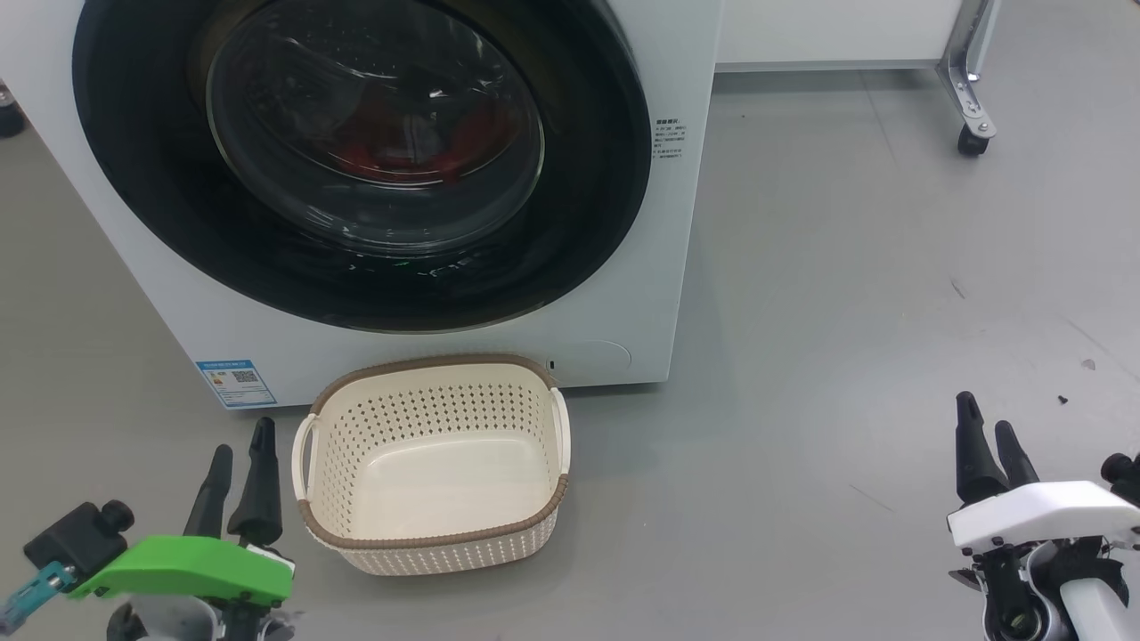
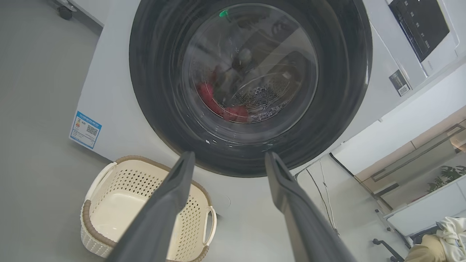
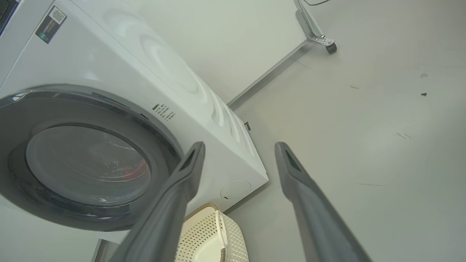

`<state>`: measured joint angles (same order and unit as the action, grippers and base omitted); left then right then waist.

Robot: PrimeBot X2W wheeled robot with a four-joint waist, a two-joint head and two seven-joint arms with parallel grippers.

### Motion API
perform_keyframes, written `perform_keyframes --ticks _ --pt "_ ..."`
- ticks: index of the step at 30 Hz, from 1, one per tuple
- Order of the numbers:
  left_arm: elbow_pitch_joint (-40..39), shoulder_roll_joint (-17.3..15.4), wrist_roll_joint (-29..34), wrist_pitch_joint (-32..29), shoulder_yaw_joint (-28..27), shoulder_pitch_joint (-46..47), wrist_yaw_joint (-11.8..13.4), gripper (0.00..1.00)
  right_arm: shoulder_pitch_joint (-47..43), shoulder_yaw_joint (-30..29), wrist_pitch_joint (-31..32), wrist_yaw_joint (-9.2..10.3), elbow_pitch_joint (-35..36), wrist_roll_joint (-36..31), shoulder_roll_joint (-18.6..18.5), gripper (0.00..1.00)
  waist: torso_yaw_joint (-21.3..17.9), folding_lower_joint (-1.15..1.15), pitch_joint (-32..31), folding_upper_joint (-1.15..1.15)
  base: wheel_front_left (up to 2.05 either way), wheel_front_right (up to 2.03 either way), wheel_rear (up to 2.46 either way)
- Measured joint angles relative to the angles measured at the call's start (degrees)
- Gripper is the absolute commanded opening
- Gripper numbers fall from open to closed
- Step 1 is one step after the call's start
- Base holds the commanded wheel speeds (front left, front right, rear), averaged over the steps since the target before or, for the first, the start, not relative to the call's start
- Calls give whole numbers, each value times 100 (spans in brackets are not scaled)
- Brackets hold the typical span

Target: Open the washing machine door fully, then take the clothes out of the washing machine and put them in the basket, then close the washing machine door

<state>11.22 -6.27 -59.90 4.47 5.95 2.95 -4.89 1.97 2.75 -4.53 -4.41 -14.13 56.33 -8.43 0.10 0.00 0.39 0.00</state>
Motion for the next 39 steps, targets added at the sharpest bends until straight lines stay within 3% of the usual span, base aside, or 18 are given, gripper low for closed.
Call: perform_keyframes --ticks 17,39 --pt "-64 -7 1580 327 420 -2 312 100 -1 453 -310 162 -47 -1441 -11 100 18 0 -9 0 0 0 0" --pt "-99 14 3232 764 770 -2 464 100 39 673 -748 255 -65 -2949 19 100 27 0 21 0 0 0 0"
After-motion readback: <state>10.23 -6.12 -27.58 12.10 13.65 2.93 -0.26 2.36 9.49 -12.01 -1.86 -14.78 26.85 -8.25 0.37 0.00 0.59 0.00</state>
